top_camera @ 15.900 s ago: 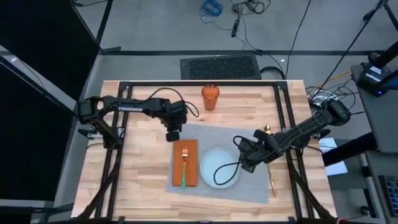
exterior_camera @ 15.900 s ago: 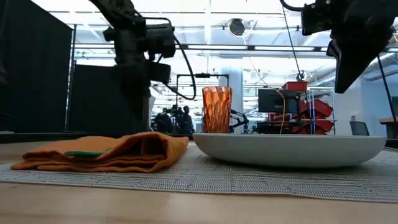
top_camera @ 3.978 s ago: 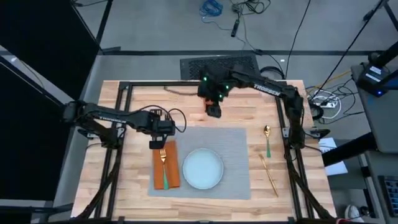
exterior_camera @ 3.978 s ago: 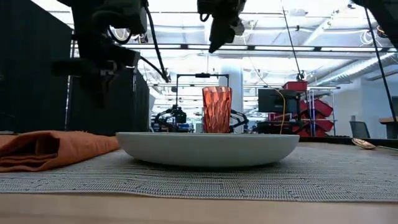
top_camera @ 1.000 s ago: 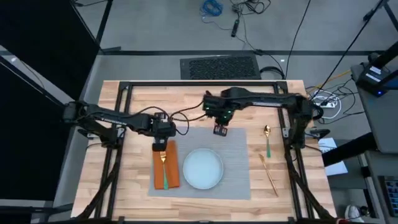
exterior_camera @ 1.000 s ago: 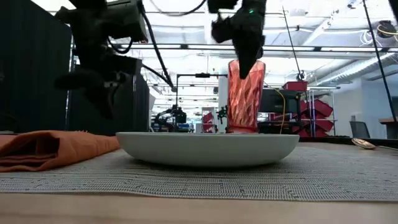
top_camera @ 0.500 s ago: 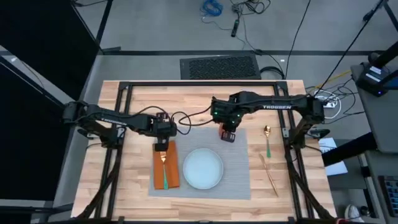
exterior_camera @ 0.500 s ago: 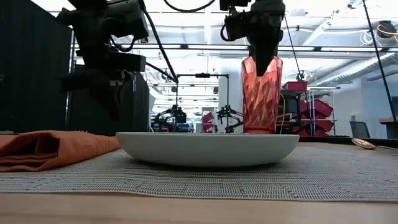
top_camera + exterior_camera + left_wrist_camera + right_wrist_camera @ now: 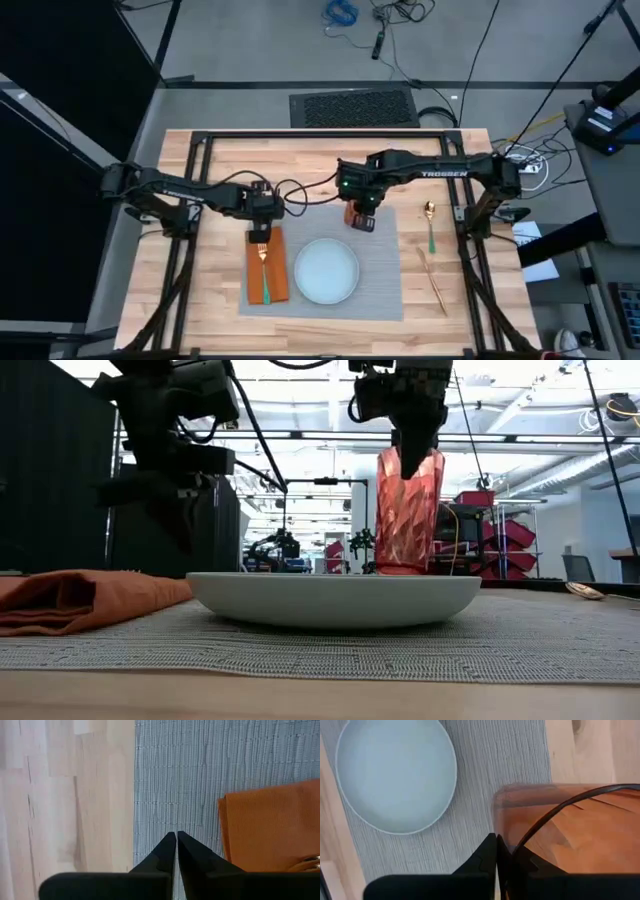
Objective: Set table place
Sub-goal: Put the brown cup to the top left of the gray plate on the gray placemat, then put the gold table knife to the right of the gray plate on the gray placemat
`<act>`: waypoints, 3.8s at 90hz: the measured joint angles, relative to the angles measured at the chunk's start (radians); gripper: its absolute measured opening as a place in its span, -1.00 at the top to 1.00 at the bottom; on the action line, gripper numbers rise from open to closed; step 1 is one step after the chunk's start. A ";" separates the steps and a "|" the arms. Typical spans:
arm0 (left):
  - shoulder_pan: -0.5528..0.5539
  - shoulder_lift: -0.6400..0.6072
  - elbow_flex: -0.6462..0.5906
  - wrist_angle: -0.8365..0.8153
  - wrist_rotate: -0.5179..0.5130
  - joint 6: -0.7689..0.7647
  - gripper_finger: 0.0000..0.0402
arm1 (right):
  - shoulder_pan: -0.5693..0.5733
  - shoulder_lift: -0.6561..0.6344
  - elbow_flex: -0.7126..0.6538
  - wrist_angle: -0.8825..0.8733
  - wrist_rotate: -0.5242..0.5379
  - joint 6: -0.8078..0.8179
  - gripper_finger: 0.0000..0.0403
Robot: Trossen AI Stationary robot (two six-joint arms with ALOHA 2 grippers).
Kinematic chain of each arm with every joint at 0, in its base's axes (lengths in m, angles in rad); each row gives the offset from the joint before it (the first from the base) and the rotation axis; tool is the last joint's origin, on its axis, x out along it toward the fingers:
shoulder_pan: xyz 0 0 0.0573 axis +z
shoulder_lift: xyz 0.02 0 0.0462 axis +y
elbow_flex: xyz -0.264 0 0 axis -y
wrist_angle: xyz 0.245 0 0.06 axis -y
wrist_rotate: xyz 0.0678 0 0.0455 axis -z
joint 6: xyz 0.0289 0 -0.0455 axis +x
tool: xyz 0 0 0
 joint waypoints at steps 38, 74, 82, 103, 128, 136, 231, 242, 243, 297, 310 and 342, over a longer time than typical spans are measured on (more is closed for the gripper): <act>0.000 0.000 0.000 0.005 0.000 -0.006 0.98 | 0.000 0.061 0.003 -0.009 -0.021 -0.021 1.00; 0.000 0.000 0.000 0.004 0.000 -0.004 0.98 | 0.014 0.062 -0.001 0.011 -0.004 0.032 0.59; 0.000 0.000 0.000 0.004 0.000 -0.004 0.98 | 0.016 0.059 -0.001 0.012 -0.004 0.047 0.47; 0.000 0.000 0.000 0.005 0.000 -0.005 0.98 | 0.041 -0.016 -0.001 0.027 0.092 0.075 0.33; 0.000 0.000 0.000 0.011 0.001 -0.005 0.98 | 0.062 -0.170 0.000 -0.061 0.274 0.254 0.32; 0.000 0.000 0.000 0.011 0.001 -0.005 0.98 | 0.076 -0.202 -0.002 -0.172 0.358 0.376 0.32; -0.028 0.000 0.000 0.024 0.002 0.022 0.98 | 0.191 -0.767 -0.753 -0.134 0.367 1.161 0.32; -0.028 0.000 0.000 0.033 0.002 0.022 0.98 | 0.228 -0.769 -0.793 -0.159 0.318 1.247 0.32; -0.028 0.000 0.000 0.033 0.002 0.022 0.98 | 0.232 -0.770 -0.798 -0.156 0.313 1.254 0.32; -0.028 0.000 0.000 0.041 0.001 0.057 0.98 | 0.313 -0.690 -0.814 -0.108 0.275 1.432 0.32; -0.028 0.000 0.000 0.063 0.001 0.075 0.98 | 0.394 -0.660 -0.836 -0.005 0.274 1.484 0.32; -0.035 0.000 0.000 0.088 0.022 0.100 0.98 | 0.723 -0.557 -0.901 0.226 0.191 1.743 0.32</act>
